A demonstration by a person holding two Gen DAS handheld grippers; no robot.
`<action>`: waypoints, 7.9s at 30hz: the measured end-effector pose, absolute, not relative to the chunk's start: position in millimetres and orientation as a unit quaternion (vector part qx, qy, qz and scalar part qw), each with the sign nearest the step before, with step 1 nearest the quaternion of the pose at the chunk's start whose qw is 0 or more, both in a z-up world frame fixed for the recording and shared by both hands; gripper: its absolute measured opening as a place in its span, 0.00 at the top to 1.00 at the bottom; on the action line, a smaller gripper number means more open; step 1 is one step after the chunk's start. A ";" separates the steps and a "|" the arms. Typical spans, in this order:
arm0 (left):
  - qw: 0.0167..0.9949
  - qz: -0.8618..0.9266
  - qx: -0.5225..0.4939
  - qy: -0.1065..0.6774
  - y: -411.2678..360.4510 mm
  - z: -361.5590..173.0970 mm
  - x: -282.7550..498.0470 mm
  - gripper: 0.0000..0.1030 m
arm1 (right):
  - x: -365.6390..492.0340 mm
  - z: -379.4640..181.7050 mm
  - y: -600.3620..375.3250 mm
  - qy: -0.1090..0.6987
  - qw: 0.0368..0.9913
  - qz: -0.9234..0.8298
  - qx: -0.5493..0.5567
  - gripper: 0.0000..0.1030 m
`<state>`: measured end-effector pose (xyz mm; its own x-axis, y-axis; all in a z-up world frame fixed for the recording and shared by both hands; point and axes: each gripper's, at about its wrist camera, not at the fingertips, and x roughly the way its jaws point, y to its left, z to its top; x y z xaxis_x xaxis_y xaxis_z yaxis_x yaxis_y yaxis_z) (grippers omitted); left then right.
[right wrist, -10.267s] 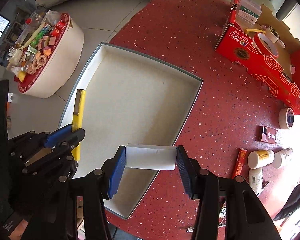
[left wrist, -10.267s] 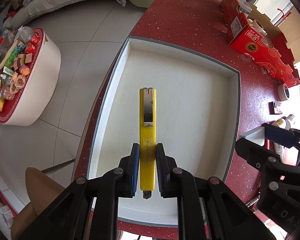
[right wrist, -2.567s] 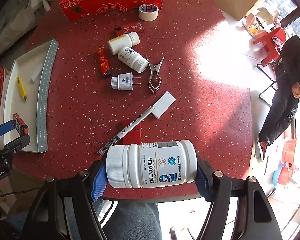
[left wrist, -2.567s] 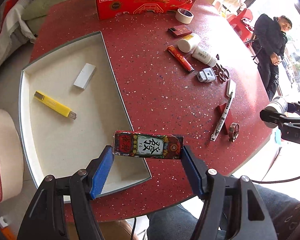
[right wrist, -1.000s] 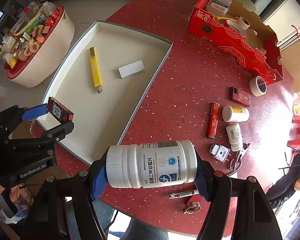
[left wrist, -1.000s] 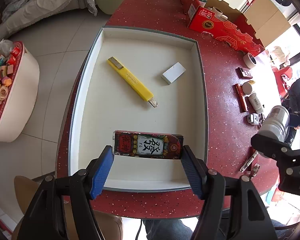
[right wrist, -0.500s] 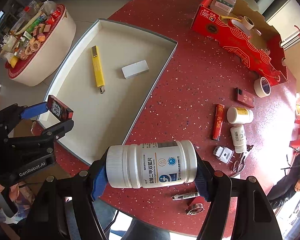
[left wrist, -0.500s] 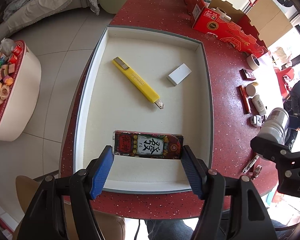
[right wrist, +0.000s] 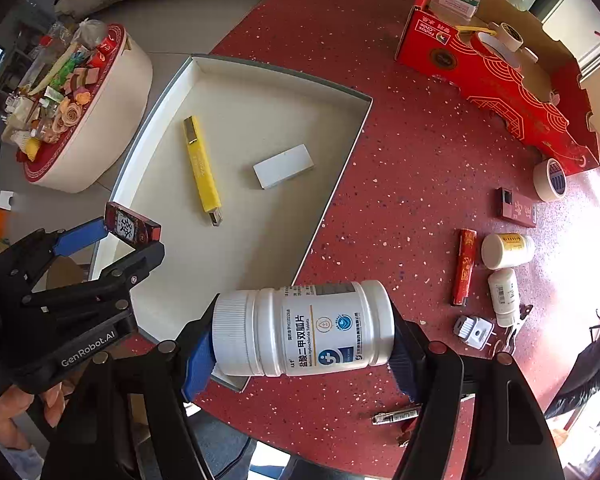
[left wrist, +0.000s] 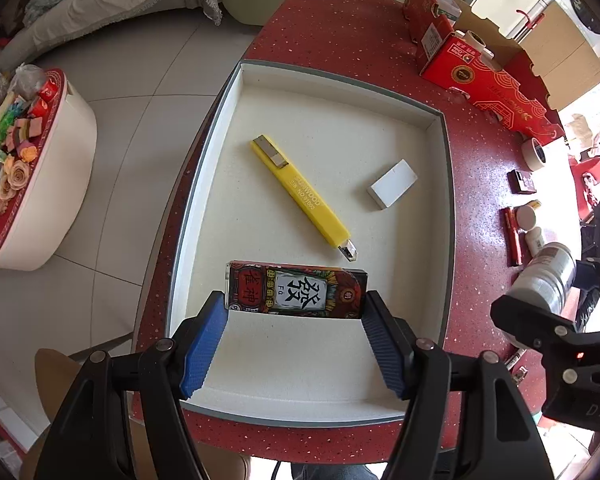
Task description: Organize rigid objects
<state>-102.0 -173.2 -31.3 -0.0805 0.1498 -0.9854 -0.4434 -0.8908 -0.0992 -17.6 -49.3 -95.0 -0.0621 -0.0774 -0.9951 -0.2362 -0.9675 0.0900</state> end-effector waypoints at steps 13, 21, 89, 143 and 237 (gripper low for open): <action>0.176 0.710 -0.670 0.124 -162.0 -61.5 -117.9 0.30 | -83.8 -119.4 -41.2 0.105 0.060 0.712 -0.692 0.29; 0.179 0.696 -0.679 0.152 -155.6 -73.7 -113.5 0.22 | -94.8 -139.0 -52.5 0.110 0.040 0.700 -0.705 0.29; 0.260 0.640 -0.672 0.267 133.6 -179.7 -23.1 0.00 | 85.2 -144.3 97.1 0.056 0.024 0.763 -0.644 0.01; 0.388 0.590 -0.657 0.262 46.2 -123.6 61.3 0.80 | 192.2 -81.7 156.0 0.301 0.151 0.696 -0.634 0.62; 0.224 0.725 -0.644 0.096 -131.6 -87.6 -115.5 0.80 | -66.0 -77.4 -57.6 0.110 0.050 0.743 -0.659 0.62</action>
<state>-115.5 -131.6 -87.6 -0.0702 0.2007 -0.9771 -0.4491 -0.8810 -0.1486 -66.0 -57.6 -77.4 -0.1277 -0.0716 -0.9892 -0.2191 -0.9707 0.0986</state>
